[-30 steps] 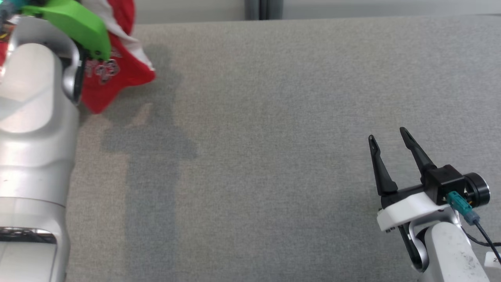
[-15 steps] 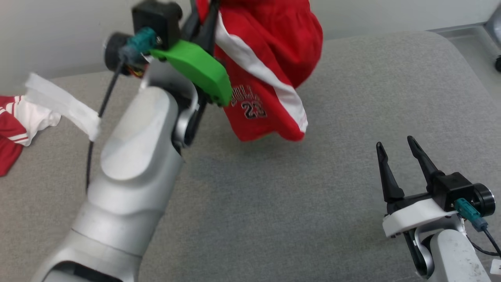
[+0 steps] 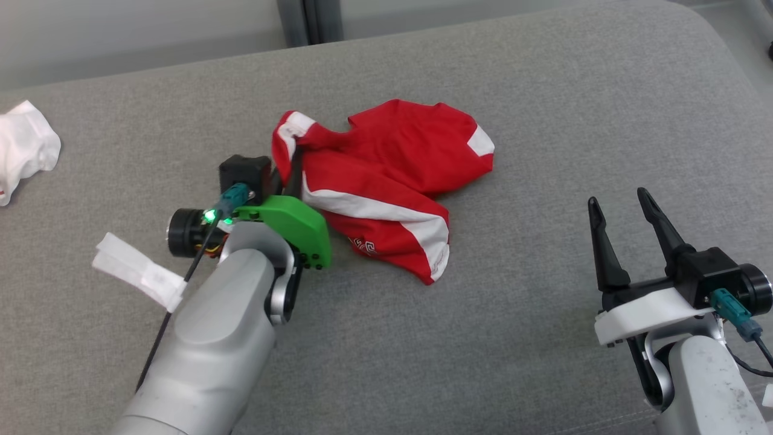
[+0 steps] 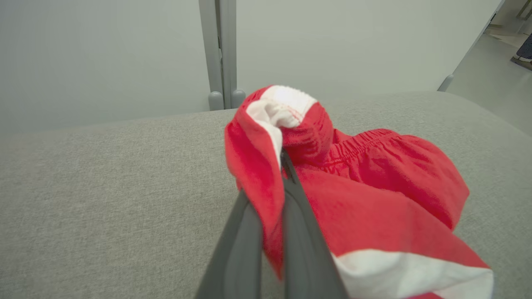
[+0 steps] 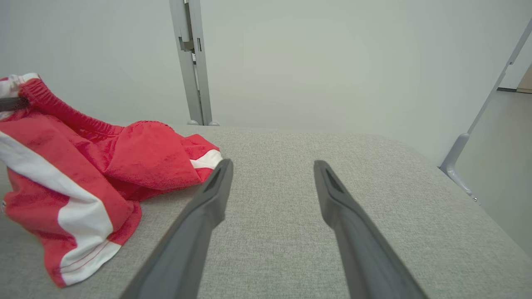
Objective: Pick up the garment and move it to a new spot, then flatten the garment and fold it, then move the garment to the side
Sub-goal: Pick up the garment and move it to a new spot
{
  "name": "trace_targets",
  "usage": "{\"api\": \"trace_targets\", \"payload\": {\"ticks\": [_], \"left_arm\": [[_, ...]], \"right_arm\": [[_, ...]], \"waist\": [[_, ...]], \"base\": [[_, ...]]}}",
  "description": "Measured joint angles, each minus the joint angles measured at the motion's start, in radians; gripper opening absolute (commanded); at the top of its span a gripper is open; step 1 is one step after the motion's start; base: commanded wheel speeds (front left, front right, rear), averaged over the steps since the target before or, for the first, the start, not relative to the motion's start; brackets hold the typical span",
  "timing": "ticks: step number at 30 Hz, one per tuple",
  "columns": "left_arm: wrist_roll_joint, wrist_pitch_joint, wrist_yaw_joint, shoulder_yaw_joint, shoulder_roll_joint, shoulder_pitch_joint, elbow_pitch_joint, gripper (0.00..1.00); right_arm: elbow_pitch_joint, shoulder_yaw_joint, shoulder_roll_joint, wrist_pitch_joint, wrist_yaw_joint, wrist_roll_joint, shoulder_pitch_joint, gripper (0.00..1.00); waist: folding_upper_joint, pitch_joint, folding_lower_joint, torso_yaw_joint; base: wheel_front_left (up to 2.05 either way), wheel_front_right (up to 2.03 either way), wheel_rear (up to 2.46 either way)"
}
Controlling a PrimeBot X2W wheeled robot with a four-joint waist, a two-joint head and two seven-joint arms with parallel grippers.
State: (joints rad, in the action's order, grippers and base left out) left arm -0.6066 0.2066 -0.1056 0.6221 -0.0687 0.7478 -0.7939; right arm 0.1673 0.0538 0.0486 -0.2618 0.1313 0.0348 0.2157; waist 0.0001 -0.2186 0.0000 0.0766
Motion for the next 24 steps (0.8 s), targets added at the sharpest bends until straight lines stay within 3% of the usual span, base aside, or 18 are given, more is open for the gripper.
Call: {"api": "trace_targets", "payload": {"ticks": [7, 11, 13, 14, 24], "left_arm": [[-0.016, 0.05, 0.022, -0.054, -0.019, -0.011, -0.1, 0.0], [-0.022, 0.053, 0.044, -0.093, -0.019, -0.039, -0.114, 0.32], [-0.015, 0.054, 0.063, -0.118, -0.02, -0.058, -0.084, 0.67], [-0.008, 0.054, 0.068, -0.13, -0.021, -0.067, -0.068, 1.0], [0.12, 0.057, 0.135, -0.273, -0.035, -0.236, 0.099, 1.0]], "right_arm": [[-0.002, 0.003, 0.0, 0.0, 0.0, -0.013, 0.012, 1.0], [-0.003, 0.005, 0.0, 0.0, 0.0, -0.021, 0.021, 1.0], [-0.002, 0.008, 0.0, 0.0, 0.0, -0.026, 0.021, 1.0], [-0.002, 0.008, 0.0, 0.0, 0.0, -0.027, 0.021, 1.0], [0.007, 0.004, 0.0, 0.0, 0.0, -0.045, -0.003, 1.0]], "waist": [[0.0, -0.04, 0.0, -0.02], [0.0, -0.049, 0.0, -0.036], [0.0, -0.048, 0.0, -0.045], [0.0, -0.047, 0.0, -0.049], [0.0, 0.008, 0.0, -0.076]], "base": [[0.0, 0.0, 0.0], [0.0, 0.0, 0.0], [0.0, 0.0, 0.0], [0.0, 0.0, 0.0], [0.0, 0.0, 0.0]]}}
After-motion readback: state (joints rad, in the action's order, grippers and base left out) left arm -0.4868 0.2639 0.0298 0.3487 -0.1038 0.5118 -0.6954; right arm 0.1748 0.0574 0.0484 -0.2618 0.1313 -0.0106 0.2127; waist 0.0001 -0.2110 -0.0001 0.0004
